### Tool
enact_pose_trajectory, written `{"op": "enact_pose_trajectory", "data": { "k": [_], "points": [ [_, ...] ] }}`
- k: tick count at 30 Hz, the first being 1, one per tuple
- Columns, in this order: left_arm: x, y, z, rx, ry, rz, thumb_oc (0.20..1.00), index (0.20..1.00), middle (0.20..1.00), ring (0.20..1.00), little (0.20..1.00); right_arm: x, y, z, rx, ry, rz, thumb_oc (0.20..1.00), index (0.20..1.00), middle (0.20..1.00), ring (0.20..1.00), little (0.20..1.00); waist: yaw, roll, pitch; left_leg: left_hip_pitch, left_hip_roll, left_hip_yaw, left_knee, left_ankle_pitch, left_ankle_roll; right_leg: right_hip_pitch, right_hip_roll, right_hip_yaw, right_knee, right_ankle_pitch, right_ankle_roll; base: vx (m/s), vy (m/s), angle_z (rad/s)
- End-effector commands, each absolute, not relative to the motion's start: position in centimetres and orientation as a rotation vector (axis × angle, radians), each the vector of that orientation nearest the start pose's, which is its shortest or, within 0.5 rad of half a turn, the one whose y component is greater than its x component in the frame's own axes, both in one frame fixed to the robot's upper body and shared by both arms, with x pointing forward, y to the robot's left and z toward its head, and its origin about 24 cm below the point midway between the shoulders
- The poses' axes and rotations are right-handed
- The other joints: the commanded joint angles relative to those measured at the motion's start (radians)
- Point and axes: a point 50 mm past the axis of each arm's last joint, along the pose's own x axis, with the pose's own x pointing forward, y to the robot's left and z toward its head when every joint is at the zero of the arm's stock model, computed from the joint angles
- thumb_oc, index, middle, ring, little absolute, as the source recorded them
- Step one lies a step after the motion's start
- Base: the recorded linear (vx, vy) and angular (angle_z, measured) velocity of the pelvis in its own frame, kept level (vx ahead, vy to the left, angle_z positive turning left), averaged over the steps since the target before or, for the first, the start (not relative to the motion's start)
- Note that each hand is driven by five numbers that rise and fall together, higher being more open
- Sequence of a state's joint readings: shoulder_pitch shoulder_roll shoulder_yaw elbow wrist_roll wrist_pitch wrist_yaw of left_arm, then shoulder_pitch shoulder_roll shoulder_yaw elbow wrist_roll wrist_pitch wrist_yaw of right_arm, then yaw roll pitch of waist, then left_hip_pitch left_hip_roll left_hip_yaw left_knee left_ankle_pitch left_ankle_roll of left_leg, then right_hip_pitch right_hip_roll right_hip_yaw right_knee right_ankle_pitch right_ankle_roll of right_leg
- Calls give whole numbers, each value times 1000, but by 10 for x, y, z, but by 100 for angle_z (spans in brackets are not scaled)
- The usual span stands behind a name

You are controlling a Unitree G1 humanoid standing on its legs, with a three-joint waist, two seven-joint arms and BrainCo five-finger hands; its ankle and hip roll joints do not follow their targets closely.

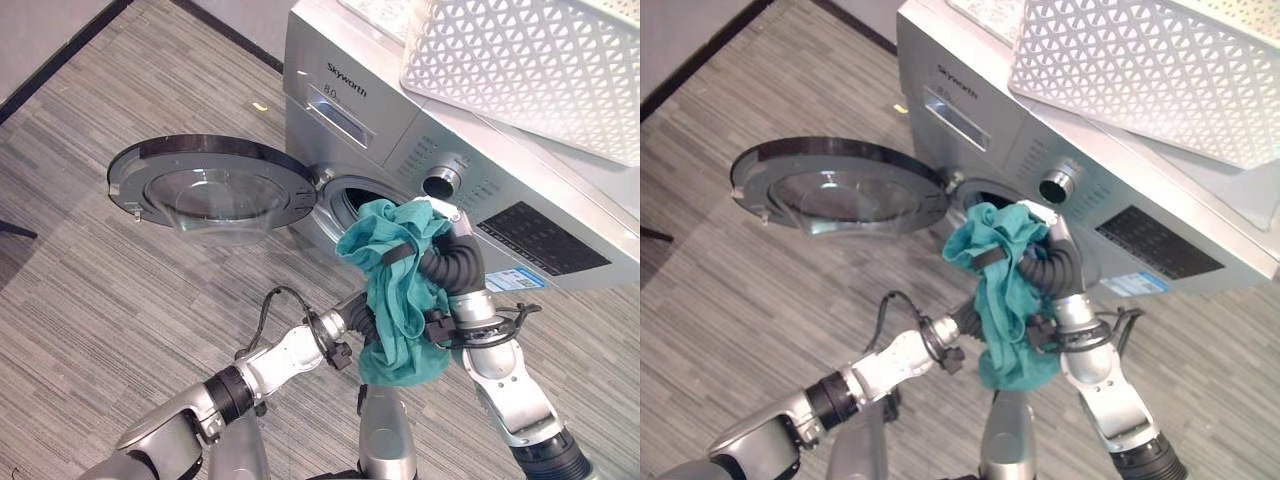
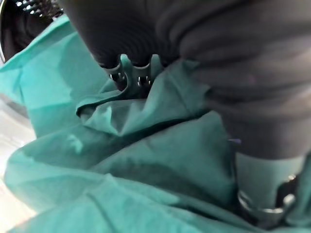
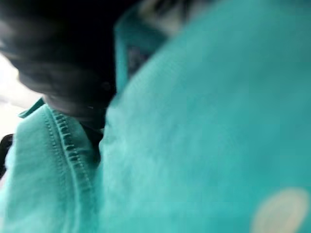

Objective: Grab the laundry basket,head to the washer,open it,put in the laundry and shut it.

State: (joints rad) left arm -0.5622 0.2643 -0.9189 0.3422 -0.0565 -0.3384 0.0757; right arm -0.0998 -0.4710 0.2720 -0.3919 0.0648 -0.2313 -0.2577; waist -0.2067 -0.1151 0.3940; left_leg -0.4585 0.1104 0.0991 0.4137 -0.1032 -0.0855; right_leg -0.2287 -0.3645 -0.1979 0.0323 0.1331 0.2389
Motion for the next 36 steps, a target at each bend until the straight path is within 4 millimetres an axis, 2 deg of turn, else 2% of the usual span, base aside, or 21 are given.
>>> {"op": "enact_pose_trajectory", "data": {
  "k": [1, 2, 3, 4, 6, 7, 14, 24, 27, 29, 30, 36],
  "points": [
    [246, -25, 82, 378, -508, -951, 1000, 1000, 1000, 1000, 1000, 214, -131, 193, -164, -859, 234, 200, 200, 200, 200, 200, 7, 18, -66, 144, 174, 90, -66, -69, -75, -89, -16, 18, -42, 27, -7, 0, 0, 0],
    [246, -26, 82, 362, -500, -941, 887, 887, 887, 887, 887, 215, -132, 193, -167, -858, 225, 200, 200, 200, 200, 200, 5, 18, -65, 144, 174, 91, -68, -67, -76, -89, -17, 18, -42, 27, -8, 0, 0, 0],
    [247, -26, 82, 354, -495, -933, 661, 661, 661, 661, 661, 215, -133, 193, -169, -857, 218, 200, 200, 200, 200, 200, 5, 17, -65, 144, 175, 92, -68, -66, -76, -90, -16, 17, -42, 27, -8, 0, 0, 0],
    [248, -27, 83, 349, -495, -926, 548, 548, 548, 548, 548, 216, -133, 193, -170, -859, 214, 200, 200, 200, 200, 200, 5, 18, -63, 145, 175, 93, -69, -65, -76, -90, -16, 17, -42, 27, -8, 0, 0, 0],
    [249, -26, 81, 345, -488, -913, 426, 426, 426, 426, 426, 216, -133, 193, -170, -860, 208, 200, 200, 200, 200, 200, 5, 17, -60, 145, 177, 95, -68, -65, -76, -92, -15, 17, -41, 27, -9, 0, 0, 0],
    [250, -26, 82, 341, -483, -902, 200, 200, 200, 200, 200, 217, -133, 192, -173, -856, 207, 200, 200, 200, 200, 200, 6, 17, -60, 144, 178, 95, -68, -64, -76, -92, -15, 16, -40, 27, -9, 0, 0, 0],
    [261, -7, 80, 325, -474, -739, 200, 200, 200, 200, 200, 217, -136, 190, -181, -851, 167, 200, 200, 200, 200, 200, 15, 18, -54, 141, 180, 95, -72, -56, -78, -91, -14, 10, -37, 24, -12, 0, 0, 0],
    [263, 10, 69, 338, -444, -624, 200, 200, 200, 200, 200, 219, -139, 180, -192, -804, 131, 200, 200, 200, 200, 200, 32, 13, -51, 144, 179, 90, -86, -46, -78, -84, -13, 0, -35, 21, -16, 0, 0, 0],
    [271, 25, 63, 309, -379, -521, 200, 200, 200, 200, 200, 221, -148, 172, -247, -763, 65, 200, 200, 200, 200, 200, 32, 9, -52, 144, 179, 91, -90, -42, -79, -85, -11, -3, -37, 23, -15, 0, 0, 0],
    [274, 31, 60, 275, -347, -472, 200, 200, 200, 200, 200, 220, -152, 169, -288, -755, 31, 583, 583, 583, 583, 583, 32, 5, -52, 142, 180, 93, -88, -42, -79, -89, -8, -3, -35, 23, -16, 0, 0, 0],
    [275, 34, 58, 262, -333, -451, 200, 200, 200, 200, 200, 221, -155, 168, -305, -753, 10, 1000, 1000, 1000, 1000, 1000, 30, 4, -52, 141, 181, 93, -88, -41, -80, -92, -8, -3, -34, 24, -15, 0, 0, 0],
    [281, 48, 53, 243, -298, -329, 200, 200, 200, 200, 200, 220, -168, 160, -315, -727, -113, 1000, 1000, 1000, 1000, 1000, 21, -5, -37, 125, 189, 99, -78, -36, -82, -120, 1, 6, -25, 26, -17, -6, -4, 0]
  ]
}}
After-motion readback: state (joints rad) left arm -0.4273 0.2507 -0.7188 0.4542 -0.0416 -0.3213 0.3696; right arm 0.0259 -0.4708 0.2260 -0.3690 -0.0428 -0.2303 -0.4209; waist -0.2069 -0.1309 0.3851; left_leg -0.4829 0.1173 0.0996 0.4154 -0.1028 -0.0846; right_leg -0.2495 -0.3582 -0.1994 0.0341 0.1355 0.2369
